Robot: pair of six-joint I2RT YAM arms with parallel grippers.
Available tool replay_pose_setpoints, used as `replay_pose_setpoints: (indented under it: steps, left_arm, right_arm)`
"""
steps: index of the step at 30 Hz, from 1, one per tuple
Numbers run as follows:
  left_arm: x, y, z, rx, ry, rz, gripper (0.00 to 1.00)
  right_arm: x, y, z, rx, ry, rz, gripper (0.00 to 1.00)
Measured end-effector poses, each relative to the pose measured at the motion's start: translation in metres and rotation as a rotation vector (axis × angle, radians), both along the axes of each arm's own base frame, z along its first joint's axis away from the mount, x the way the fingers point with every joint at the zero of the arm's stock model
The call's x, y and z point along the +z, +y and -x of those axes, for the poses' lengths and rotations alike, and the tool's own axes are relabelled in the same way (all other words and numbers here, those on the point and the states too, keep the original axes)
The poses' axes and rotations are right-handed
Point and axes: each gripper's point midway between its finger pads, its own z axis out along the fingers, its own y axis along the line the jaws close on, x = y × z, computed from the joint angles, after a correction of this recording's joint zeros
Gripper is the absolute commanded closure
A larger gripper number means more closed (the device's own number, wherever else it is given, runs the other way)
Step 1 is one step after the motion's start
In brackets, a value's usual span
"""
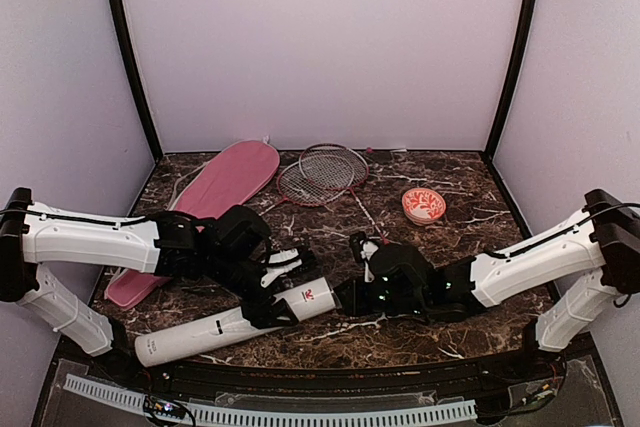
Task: Pack up the badminton gear
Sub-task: Close the tube cap on the shuttle tube.
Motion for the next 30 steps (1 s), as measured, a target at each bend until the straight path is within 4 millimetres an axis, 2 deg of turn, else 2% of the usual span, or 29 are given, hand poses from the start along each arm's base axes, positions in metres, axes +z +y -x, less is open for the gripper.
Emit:
replay_pose_setpoints:
  steps: [14, 23, 30]
  left_arm:
    - [-0.001, -0.001, -0.002, 0.037, 0.020, 0.014, 0.29]
    - [-0.005, 0.001, -0.002, 0.046, 0.028, 0.007, 0.29]
    - [-0.012, 0.009, 0.000, 0.053, 0.041, -0.036, 0.29]
  right_arm:
    - [0.000, 0.008, -0.005, -0.015, -0.008, -0.011, 1.00]
    - [-0.005, 0.012, -0.005, -0.007, -0.002, 0.000, 1.00]
    - [-0.014, 0.021, -0.003, 0.037, -0.006, 0.041, 1.00]
